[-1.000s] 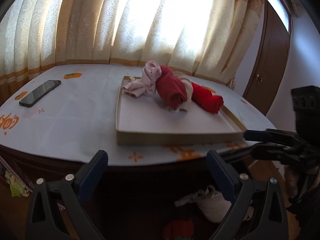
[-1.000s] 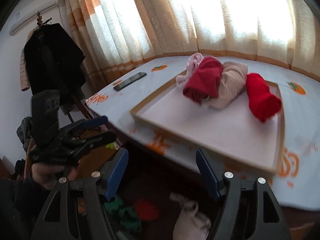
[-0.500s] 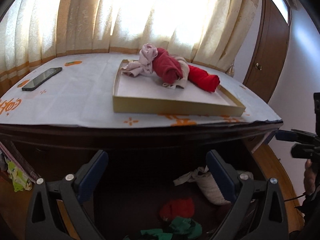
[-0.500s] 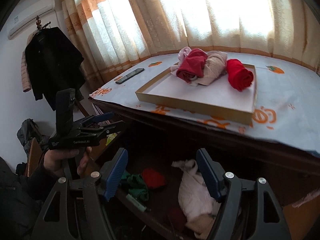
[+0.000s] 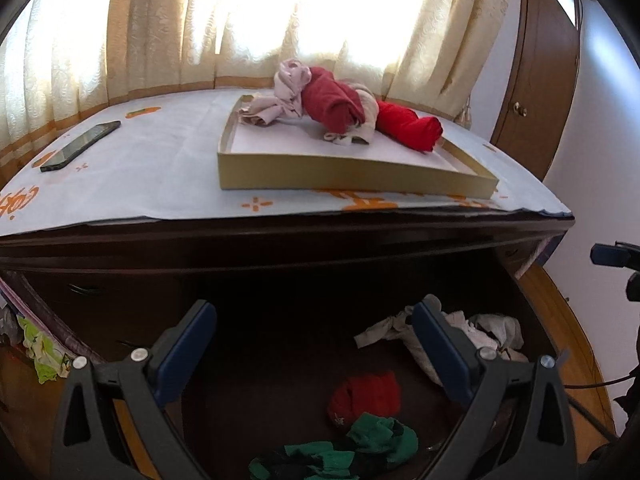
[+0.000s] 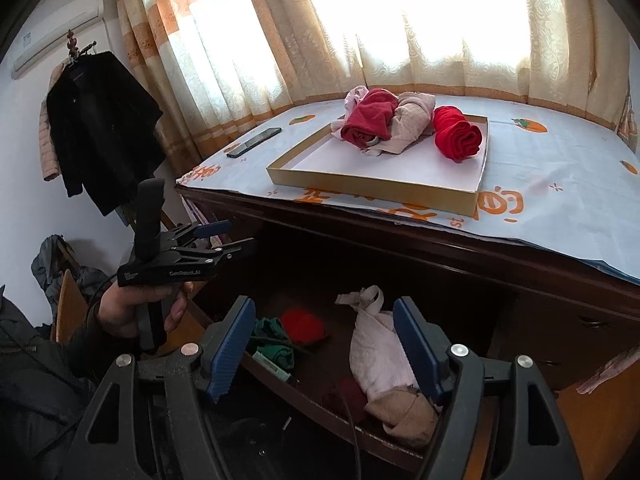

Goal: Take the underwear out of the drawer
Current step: 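Move both tools back down into the open drawer, then grasp the white strappy garment with the right gripper, then lower the left gripper onto the red sock and close it, then lift the red sock with the left gripper while the right gripper lifts the white garment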

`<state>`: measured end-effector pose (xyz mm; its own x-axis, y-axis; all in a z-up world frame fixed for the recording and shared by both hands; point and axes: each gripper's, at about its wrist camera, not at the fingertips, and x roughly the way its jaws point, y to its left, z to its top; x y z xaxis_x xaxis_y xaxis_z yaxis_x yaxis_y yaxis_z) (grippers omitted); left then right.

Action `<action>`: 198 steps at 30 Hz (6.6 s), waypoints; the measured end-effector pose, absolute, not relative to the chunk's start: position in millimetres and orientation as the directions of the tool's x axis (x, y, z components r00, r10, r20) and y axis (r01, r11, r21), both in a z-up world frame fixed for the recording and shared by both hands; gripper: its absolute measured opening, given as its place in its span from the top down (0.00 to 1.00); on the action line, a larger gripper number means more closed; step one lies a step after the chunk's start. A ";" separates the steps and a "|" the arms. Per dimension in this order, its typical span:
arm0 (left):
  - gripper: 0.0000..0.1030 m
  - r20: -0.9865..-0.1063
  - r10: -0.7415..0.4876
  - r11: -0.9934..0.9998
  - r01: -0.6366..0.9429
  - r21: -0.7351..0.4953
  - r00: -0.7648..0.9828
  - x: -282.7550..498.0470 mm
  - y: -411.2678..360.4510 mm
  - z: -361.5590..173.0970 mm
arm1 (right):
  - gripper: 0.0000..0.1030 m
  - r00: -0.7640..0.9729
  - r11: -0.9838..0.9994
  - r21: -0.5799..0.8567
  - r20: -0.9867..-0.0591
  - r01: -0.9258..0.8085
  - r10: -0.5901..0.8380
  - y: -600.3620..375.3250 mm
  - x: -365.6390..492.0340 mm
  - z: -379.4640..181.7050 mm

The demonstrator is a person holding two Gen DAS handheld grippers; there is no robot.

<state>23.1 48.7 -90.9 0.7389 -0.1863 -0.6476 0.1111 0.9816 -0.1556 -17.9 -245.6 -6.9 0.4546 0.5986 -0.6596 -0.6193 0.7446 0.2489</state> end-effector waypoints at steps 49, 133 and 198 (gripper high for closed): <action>0.01 -0.760 -0.117 0.987 0.159 -0.019 0.639 24.6 37.2 -116.9 | 0.28 0.349 0.804 0.183 -0.830 -0.566 0.435 -207.9 19.8 -94.7; 0.01 -0.994 -0.079 0.900 0.435 -0.040 0.072 100.3 -56.2 -205.4 | 0.63 0.146 0.747 0.137 -0.943 -0.650 0.300 -179.2 82.9 -176.7; 0.60 -0.817 -0.188 0.934 0.356 0.022 0.546 56.6 -42.4 -140.1 | 0.72 0.292 0.713 0.172 -0.828 -0.680 0.478 -230.1 53.9 -132.4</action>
<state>56.6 -42.4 -140.1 0.5455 -0.1885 -0.8166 0.3559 0.9342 0.0222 53.9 -230.1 -132.4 0.2919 0.4780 -0.8284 -0.6797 0.7131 0.1719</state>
